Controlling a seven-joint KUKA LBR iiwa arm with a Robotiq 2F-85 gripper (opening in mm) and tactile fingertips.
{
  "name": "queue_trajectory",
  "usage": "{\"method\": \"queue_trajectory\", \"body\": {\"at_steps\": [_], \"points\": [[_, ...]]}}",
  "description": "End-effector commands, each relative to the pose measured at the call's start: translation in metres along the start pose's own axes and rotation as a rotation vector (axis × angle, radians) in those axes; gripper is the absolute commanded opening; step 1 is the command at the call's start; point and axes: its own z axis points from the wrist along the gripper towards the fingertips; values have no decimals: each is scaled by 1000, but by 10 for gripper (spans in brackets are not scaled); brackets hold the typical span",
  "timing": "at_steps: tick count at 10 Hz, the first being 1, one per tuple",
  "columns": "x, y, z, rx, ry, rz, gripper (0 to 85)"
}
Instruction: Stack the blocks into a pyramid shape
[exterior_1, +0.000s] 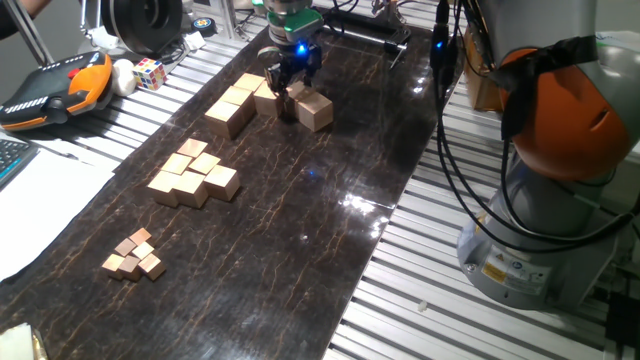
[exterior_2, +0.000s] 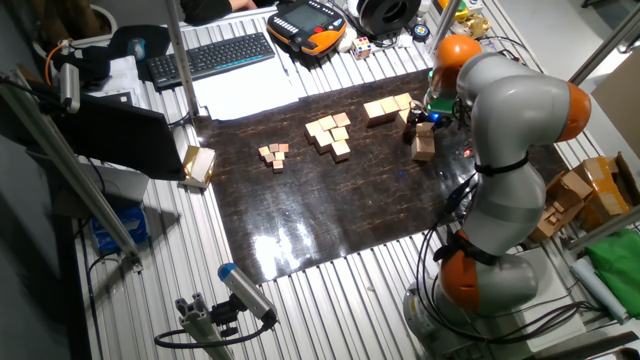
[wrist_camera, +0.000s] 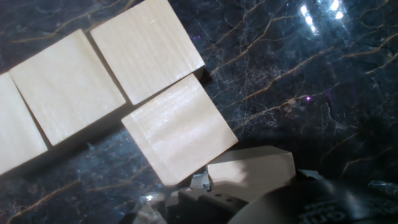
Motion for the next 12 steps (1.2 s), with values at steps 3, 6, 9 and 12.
{"method": "queue_trajectory", "body": {"at_steps": [3,6,9,12], "points": [[0,0,0,2,1,4,700],[0,1,0,-5,10,17,743],[0,2,-1,-1,11,29,850],[-7,7,-13,4,18,17,850]]}}
